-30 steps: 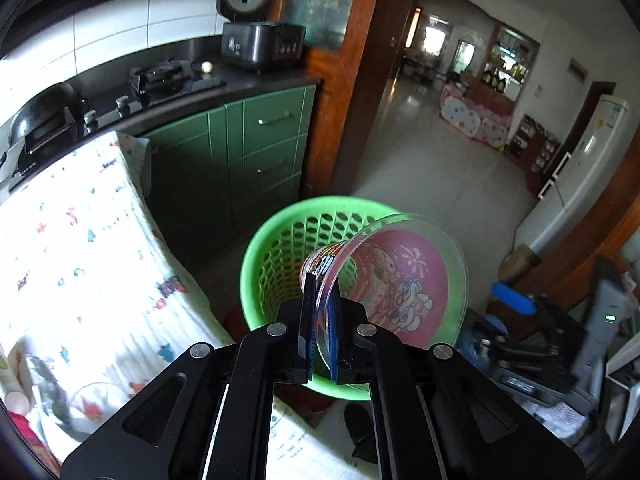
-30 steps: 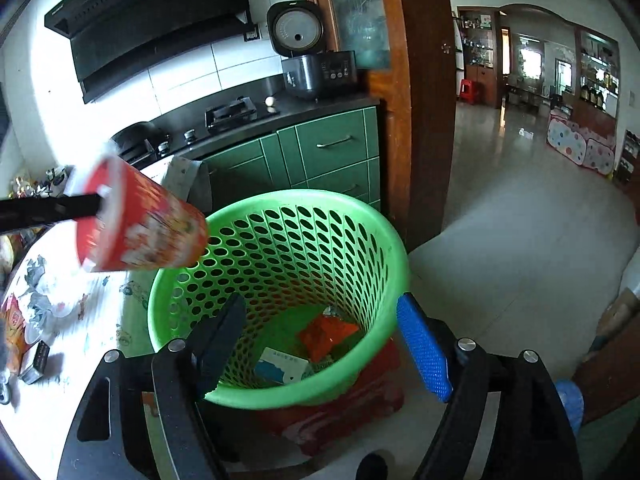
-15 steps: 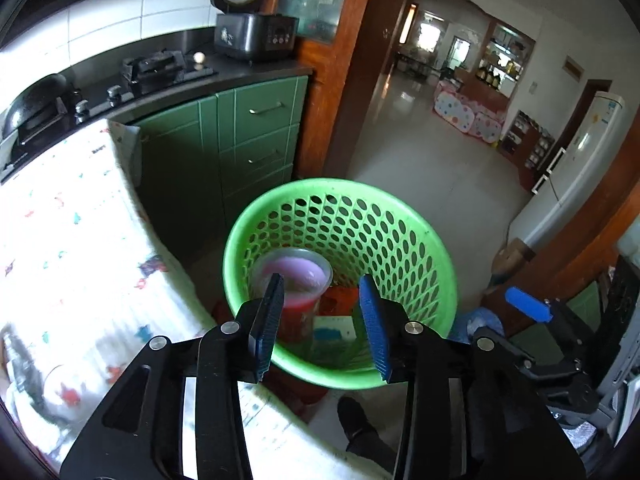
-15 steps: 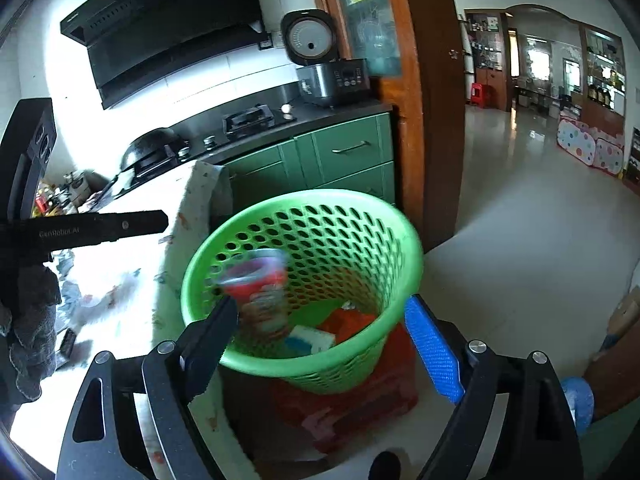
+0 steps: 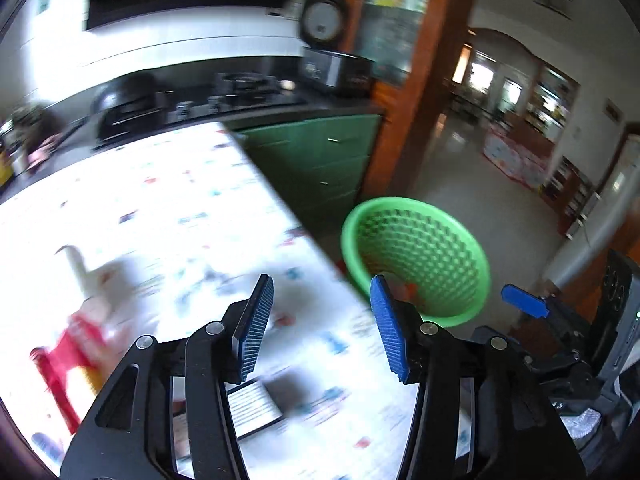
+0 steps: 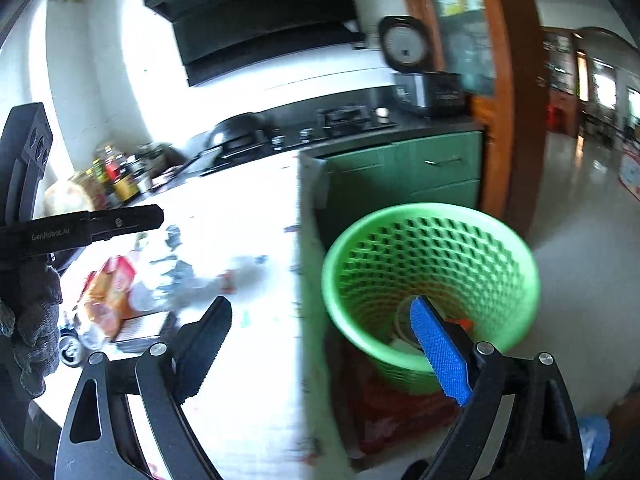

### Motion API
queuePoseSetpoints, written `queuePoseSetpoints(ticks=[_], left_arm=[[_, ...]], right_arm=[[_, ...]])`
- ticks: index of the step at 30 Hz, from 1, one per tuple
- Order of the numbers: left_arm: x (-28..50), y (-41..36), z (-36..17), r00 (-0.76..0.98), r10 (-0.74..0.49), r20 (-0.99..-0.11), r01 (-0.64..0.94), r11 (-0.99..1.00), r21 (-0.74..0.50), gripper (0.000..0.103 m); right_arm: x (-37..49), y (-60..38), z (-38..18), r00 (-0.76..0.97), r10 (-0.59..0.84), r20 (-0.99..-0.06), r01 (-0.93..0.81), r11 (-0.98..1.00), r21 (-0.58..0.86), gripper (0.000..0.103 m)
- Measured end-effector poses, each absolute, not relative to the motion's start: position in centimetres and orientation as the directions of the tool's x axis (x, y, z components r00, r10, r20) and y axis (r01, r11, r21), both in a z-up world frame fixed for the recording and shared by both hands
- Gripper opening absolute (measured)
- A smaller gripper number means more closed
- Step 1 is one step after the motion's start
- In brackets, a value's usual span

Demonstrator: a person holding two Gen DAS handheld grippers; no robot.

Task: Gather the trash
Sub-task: 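Move both open tools back over the table, then grasp the crumpled foil with the right tool while the left grasps the red-gold bottle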

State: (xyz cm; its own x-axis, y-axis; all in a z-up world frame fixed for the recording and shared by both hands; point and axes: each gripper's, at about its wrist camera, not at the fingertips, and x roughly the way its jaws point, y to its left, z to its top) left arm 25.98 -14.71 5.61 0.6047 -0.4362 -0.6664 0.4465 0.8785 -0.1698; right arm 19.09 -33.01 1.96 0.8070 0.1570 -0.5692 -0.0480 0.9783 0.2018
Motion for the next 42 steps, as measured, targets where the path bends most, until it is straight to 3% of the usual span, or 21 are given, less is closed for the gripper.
queuePoseSetpoints(ticks=[16, 32, 39, 42], left_arm=[[22.2, 3.5, 5.5, 0.72, -0.238, -0.652, 0.097, 0.965, -0.244, 0.052], [21.2, 5.6, 3.4, 0.688, -0.248, -0.682, 0.051, 0.954, -0.295, 0.055], [21.8, 3.3, 2.1, 0.64, -0.291, -0.711, 0.068, 0.943, -0.325, 0.058], [22.6, 2.7, 1.6, 0.621, -0.301, -0.724, 0.062, 0.939, -0.337, 0.058]], right_arm=[[24.5, -20.0, 2.1, 0.733, 0.32, -0.6, -0.304, 0.943, 0.132, 0.088], [31.5, -13.8, -1.7, 0.659, 0.236, -0.714, -0.406, 0.911, -0.074, 0.087], [31.9, -13.5, -2.7, 0.647, 0.212, -0.732, -0.409, 0.907, -0.098, 0.057], [31.5, -13.8, -2.3, 0.655, 0.229, -0.72, -0.402, 0.913, -0.075, 0.049]])
